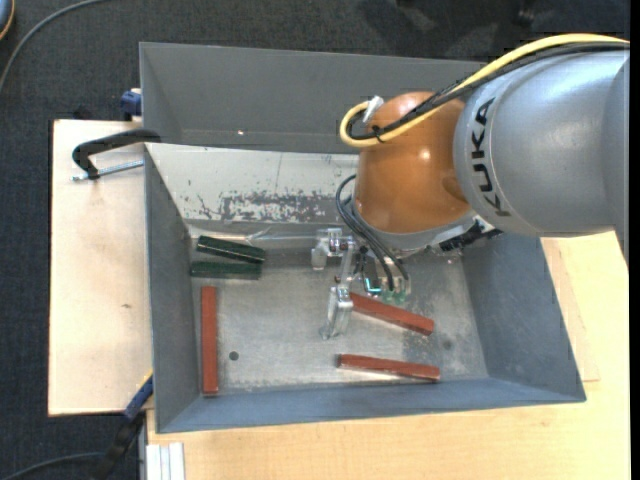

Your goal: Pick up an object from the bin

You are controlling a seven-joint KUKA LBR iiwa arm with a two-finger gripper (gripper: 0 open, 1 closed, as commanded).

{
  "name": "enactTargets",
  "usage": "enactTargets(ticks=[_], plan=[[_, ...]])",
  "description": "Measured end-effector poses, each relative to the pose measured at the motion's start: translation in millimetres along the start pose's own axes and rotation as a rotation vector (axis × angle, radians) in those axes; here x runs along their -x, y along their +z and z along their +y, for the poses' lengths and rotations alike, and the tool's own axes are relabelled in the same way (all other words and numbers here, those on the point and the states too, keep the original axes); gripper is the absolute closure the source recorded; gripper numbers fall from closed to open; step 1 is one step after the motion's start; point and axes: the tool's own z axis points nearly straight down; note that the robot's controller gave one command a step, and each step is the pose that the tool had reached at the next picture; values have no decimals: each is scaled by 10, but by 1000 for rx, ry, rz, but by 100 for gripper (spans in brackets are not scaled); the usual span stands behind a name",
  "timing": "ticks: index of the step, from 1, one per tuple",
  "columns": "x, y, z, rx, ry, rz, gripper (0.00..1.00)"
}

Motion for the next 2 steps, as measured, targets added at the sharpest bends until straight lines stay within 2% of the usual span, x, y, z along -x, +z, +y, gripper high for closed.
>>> enactTargets(ticks=[1,2], plan=[[30,945,-656,-2,40,-2,0],[47,904,-623,1,36,-8,100]])
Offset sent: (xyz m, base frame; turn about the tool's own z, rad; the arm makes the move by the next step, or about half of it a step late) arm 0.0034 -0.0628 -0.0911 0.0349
